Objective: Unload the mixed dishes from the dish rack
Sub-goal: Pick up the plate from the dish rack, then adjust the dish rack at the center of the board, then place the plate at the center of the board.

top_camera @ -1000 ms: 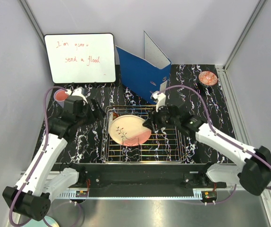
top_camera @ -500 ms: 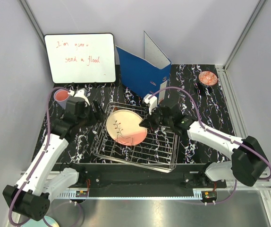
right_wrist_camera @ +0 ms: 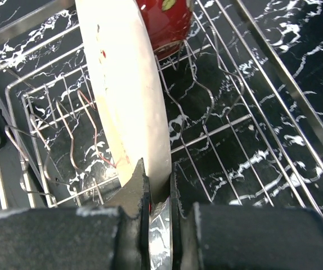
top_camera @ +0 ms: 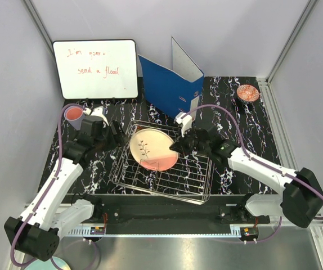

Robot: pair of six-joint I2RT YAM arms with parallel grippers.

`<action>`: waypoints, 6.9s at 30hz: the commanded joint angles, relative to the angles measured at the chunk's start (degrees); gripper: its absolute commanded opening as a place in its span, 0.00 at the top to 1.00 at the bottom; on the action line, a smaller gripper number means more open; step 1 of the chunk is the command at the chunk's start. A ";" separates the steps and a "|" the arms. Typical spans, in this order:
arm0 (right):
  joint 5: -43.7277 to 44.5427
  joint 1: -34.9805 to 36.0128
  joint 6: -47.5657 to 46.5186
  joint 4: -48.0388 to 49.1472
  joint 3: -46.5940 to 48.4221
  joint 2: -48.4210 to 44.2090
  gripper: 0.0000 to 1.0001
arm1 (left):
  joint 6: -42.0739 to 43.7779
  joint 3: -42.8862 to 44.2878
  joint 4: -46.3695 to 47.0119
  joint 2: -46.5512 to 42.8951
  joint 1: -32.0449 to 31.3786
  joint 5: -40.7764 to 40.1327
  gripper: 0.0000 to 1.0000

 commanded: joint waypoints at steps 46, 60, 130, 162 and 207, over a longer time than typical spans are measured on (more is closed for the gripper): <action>20.89 -0.14 40.48 -12.34 22.18 -18.44 1.00 | -12.47 -2.72 37.40 -13.73 -1.98 22.61 0.09; 19.31 -0.49 54.29 -9.80 25.18 -19.76 1.00 | -16.34 -9.15 51.56 -12.94 -1.98 29.83 0.09; 41.29 -0.49 58.43 -49.88 -3.56 -19.14 0.32 | -24.35 2.19 44.19 -7.13 4.79 26.40 1.00; 46.55 -13.67 62.38 -49.52 -5.24 -17.29 1.00 | -15.12 4.65 30.13 -12.06 0.22 19.29 1.00; 32.23 -13.85 38.12 -40.83 9.71 -34.60 0.07 | -8.17 18.45 34.26 26.24 17.89 8.30 1.00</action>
